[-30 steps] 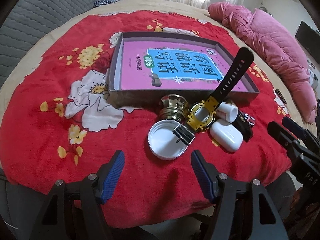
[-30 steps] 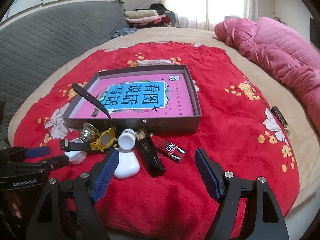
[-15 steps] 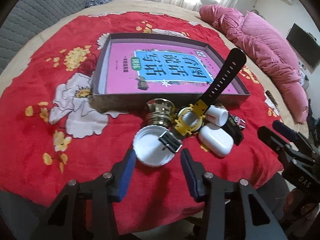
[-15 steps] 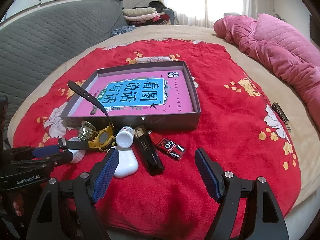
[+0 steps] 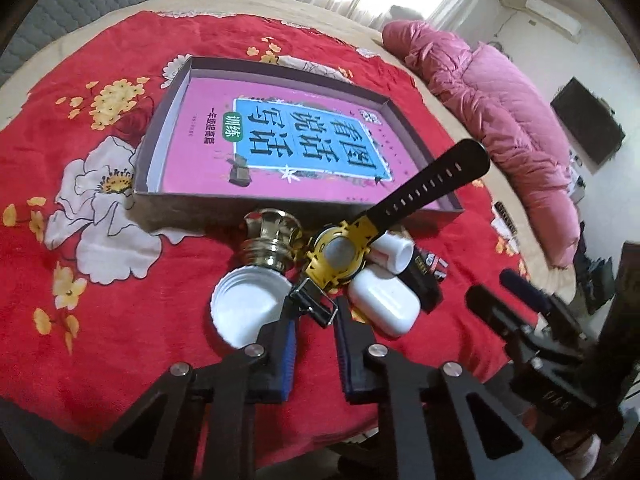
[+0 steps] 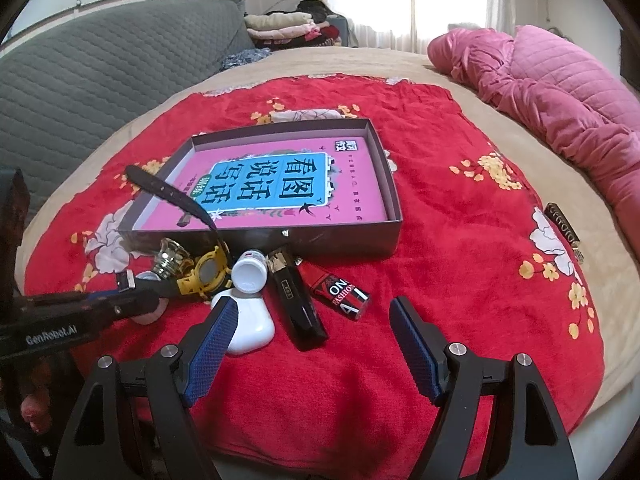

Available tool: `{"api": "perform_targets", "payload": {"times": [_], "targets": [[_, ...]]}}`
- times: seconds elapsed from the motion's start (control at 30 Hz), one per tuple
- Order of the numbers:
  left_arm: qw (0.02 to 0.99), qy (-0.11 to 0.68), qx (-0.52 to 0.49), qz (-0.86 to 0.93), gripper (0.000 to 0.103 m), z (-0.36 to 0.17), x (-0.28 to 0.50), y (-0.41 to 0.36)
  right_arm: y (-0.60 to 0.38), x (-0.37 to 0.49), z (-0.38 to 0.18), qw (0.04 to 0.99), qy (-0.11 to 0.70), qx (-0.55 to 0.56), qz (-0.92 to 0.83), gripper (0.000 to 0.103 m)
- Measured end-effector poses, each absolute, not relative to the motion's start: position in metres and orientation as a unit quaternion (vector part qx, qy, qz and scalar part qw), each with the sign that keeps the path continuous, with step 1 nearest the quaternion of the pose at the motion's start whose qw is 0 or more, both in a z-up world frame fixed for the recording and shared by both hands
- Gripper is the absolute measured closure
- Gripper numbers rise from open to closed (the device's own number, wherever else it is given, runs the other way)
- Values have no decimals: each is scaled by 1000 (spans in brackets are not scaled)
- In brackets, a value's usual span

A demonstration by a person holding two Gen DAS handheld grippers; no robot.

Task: Organize rigid objects
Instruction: 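Grasp the yellow watch with the left tool while the right tool grasps the black lighter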

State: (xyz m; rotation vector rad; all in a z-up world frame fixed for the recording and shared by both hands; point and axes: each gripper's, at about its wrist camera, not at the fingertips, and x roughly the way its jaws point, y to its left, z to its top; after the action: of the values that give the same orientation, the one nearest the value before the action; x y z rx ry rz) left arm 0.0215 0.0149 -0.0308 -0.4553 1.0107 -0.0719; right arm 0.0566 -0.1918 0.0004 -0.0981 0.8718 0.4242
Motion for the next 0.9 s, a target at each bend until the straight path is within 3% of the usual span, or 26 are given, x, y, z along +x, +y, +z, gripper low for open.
{"api": "perform_targets", "payload": {"times": [0.73, 0.9], "targets": [[839, 476, -263, -6, 87, -39, 41, 33, -174, 84, -36, 863, 445, -121, 205, 24], [837, 476, -270, -8, 88, -41, 43, 34, -165, 92, -47, 855, 449, -141, 220, 48]]}}
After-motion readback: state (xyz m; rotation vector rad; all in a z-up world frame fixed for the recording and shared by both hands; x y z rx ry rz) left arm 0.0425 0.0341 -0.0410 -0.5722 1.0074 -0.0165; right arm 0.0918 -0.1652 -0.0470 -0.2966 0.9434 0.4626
